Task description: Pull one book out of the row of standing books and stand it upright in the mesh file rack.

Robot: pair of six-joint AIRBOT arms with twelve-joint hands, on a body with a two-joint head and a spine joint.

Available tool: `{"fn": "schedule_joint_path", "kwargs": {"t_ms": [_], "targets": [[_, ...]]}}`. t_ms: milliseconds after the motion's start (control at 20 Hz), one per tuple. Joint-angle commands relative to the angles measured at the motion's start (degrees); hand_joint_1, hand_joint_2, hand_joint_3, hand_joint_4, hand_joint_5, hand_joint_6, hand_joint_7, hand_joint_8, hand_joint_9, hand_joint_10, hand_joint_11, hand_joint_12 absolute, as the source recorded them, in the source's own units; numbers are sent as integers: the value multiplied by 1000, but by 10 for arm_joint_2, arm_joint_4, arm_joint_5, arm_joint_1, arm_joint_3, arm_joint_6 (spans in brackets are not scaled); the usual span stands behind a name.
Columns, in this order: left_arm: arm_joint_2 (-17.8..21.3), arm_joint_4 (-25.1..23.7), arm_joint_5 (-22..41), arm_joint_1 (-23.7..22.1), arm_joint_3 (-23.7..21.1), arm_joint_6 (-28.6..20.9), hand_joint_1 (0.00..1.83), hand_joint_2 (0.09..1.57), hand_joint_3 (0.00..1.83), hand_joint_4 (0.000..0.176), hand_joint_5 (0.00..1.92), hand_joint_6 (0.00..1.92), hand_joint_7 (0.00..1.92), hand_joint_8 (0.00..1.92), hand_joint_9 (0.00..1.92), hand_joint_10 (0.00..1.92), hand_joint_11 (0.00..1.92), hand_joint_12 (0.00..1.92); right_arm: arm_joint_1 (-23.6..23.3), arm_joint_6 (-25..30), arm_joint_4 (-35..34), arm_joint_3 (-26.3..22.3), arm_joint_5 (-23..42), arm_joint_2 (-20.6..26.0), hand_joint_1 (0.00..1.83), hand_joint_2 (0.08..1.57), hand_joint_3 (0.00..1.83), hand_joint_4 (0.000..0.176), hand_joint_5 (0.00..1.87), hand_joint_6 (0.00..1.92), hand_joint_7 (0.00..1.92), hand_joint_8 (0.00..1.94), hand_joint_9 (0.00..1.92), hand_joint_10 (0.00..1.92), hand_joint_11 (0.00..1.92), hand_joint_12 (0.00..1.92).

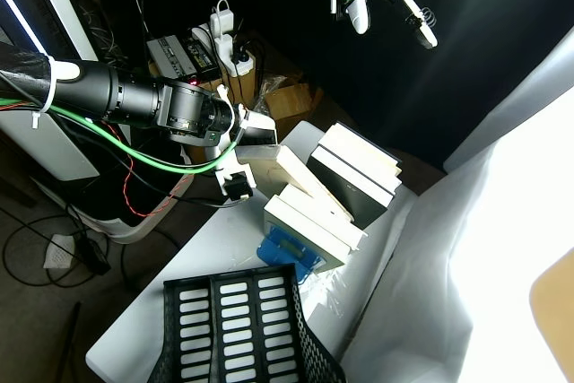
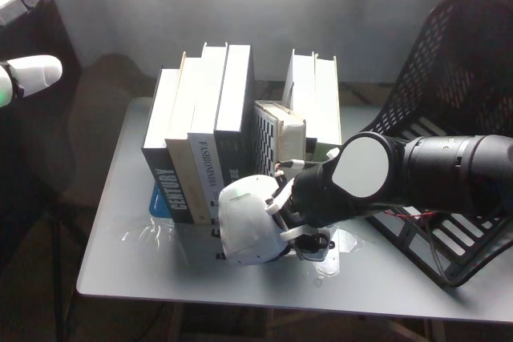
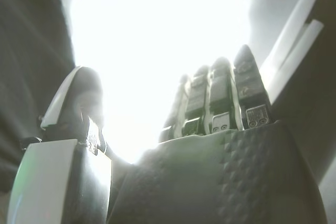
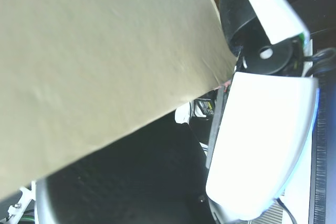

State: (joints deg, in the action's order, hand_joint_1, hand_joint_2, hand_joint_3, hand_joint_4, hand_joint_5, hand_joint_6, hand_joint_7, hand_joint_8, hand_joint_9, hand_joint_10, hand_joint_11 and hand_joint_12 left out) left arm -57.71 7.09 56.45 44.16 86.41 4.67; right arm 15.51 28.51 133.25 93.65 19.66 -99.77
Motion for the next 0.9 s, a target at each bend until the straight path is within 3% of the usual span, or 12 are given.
{"fn": "schedule_joint_path", "kwargs": {"t_ms": [0, 300, 350, 400, 450, 500, 650, 700, 750, 850], "targets": [[6, 25, 68, -1, 4, -2, 488, 1348, 0, 0, 51, 18, 0, 0, 0, 0, 0, 0, 1, 5, 4, 5, -33, 15, 1266, 749, 754, 0, 917, 1114, 1104, 1236, 1141, 1396, 887, 1810], [5, 26, 69, 1, 4, -2, 490, 1347, 0, 0, 41, 10, 0, 0, 0, 0, 0, 0, 1, 5, 4, 4, -33, 15, 1248, 646, 983, 0, 906, 1376, 1125, 1206, 1117, 1271, 818, 1730], [4, 27, 70, 1, 4, -2, 463, 1351, 1, 4, 35, 7, 0, 0, 0, 0, 0, 0, 1, 5, 4, 4, -33, 15, 1267, 596, 1072, 0, 937, 1318, 1140, 1307, 1176, 1462, 955, 1840], [4, 27, 70, 1, 5, -2, 471, 1350, 0, 0, 46, 11, 0, 0, 0, 0, 0, 0, 1, 5, 4, 4, -33, 15, 1268, 600, 1078, 0, 927, 1300, 1133, 1360, 1201, 1527, 1032, 1882], [4, 27, 70, 1, 5, -2, 491, 1352, 0, 0, 49, 12, 0, 0, 0, 0, 0, 0, 1, 5, 4, 4, -33, 15, 1136, 695, 992, 0, 917, 1415, 1247, 1355, 1228, 1569, 1066, 1911], [4, 27, 70, 1, 5, -2, 496, 1352, 0, 0, 49, 12, 0, 0, 0, 0, 0, 0, 1, 5, 4, 4, -33, 15, 1101, 696, 1039, 0, 910, 1495, 1302, 1403, 1257, 1604, 1098, 1910], [4, 27, 70, 1, 5, -2, 493, 1351, 0, 0, 35, 5, 0, 0, 0, 0, 0, 0, 1, 5, 4, 4, -33, 15, 1120, 756, 846, 0, 927, 1352, 1251, 1389, 1160, 1525, 969, 1860], [3, 27, 70, 1, 5, -2, 492, 1351, 0, 0, 35, 5, 0, 0, 0, 0, 0, 0, 1, 5, 4, 4, -33, 15, 1120, 759, 839, 0, 928, 1348, 1251, 1386, 1160, 1522, 968, 1858], [3, 27, 70, 1, 5, -2, 495, 1353, 1, 0, 33, 4, 0, 0, 0, 0, 0, 0, 1, 5, 4, 4, -33, 15, 1233, 723, 866, 0, 911, 1205, 1101, 1393, 1156, 1511, 941, 1855], [4, 28, 71, 1, 5, -2, 477, 1354, 1, 1, 29, 2, 0, 0, 0, 0, 0, 0, 1, 5, 4, 5, -33, 15, 1268, 657, 952, 0, 936, 1188, 1106, 1354, 1176, 1460, 957, 1826]]}}
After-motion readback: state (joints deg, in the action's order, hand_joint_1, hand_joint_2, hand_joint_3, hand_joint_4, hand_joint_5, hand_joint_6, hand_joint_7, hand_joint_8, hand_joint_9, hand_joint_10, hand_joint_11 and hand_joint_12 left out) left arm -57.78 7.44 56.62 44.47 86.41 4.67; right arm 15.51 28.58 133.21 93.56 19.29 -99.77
